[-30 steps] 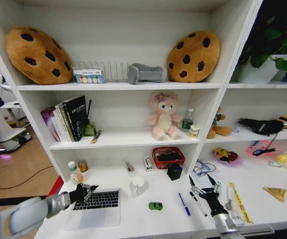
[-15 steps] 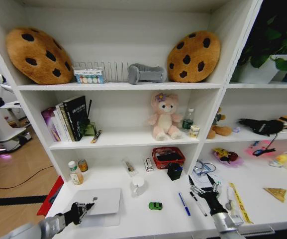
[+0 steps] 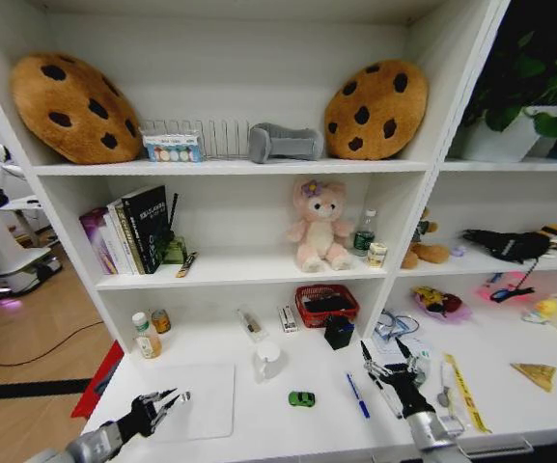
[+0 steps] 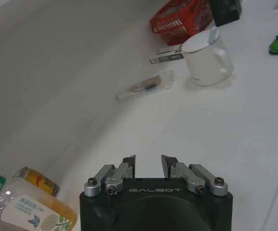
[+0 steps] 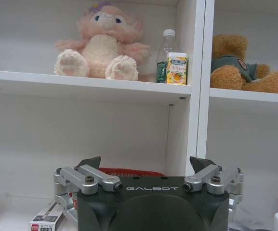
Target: Organize the objects on the table.
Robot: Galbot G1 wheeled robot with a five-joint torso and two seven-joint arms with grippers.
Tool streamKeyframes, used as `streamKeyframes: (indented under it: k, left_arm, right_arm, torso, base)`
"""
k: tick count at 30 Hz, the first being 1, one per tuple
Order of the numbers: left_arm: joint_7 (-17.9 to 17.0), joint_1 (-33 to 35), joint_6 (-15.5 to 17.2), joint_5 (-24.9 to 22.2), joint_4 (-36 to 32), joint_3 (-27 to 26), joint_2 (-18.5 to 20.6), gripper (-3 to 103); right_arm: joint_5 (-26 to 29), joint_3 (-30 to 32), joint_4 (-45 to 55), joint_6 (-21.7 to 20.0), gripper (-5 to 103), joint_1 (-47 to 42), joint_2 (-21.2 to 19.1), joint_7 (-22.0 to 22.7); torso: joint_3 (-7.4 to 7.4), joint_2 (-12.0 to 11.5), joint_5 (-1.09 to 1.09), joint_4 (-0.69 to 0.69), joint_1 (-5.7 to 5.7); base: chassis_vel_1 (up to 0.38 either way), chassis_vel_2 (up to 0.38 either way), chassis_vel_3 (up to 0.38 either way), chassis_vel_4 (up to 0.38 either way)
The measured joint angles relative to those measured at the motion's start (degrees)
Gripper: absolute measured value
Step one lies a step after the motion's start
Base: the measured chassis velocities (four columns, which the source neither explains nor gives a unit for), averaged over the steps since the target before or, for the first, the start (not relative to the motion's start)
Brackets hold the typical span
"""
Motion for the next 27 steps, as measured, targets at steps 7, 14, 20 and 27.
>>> streamKeyframes:
  k: [7, 14, 20, 27]
  left_arm:
    - [-0.6, -0.9, 0.2, -4.7, -1.0, -5.9, -7.9, 51]
    - [-1.2, 1.1, 0.6, -9.0, -3.4, -12.3, -15.3, 78]
    - [-1.2, 2.4, 0.5, -13.5, -4.0, -15.0, -22.1, 99]
    - [-2.0, 1.0, -0.1, -17.1, -4.5, -16.9, -29.0, 100]
  right_arm:
    - [-2.7, -0.5, 0.3, -0.1, 100, -0.4, -0.7, -0.3]
    - [-5.8, -0.9, 0.5, 0.0, 100, -1.0, -1.3, 1.2]
    - [-6.0, -0.4, 1.4, -0.2, 100, -2.4, -1.3, 3.7]
    - [-7.4, 0.4, 2.7, -1.1, 100, -3.6, -1.2, 7.0]
  torso:
    - [0.0, 0.0, 0.0, 0.0, 0.0]
    - [0.0, 0.0, 0.01, -0.02, 0.0]
    - [0.0, 0.0, 0.0, -0.01, 0.0]
    - [0.0, 0.0, -0.01, -0.03, 0.0]
  base:
    - [0.0, 0.0, 0.0, 0.0]
    - [0.0, 0.0, 0.0, 0.0]
    - [0.0, 0.0, 0.0, 0.0]
    - [0.0, 0.0, 0.0, 0.0]
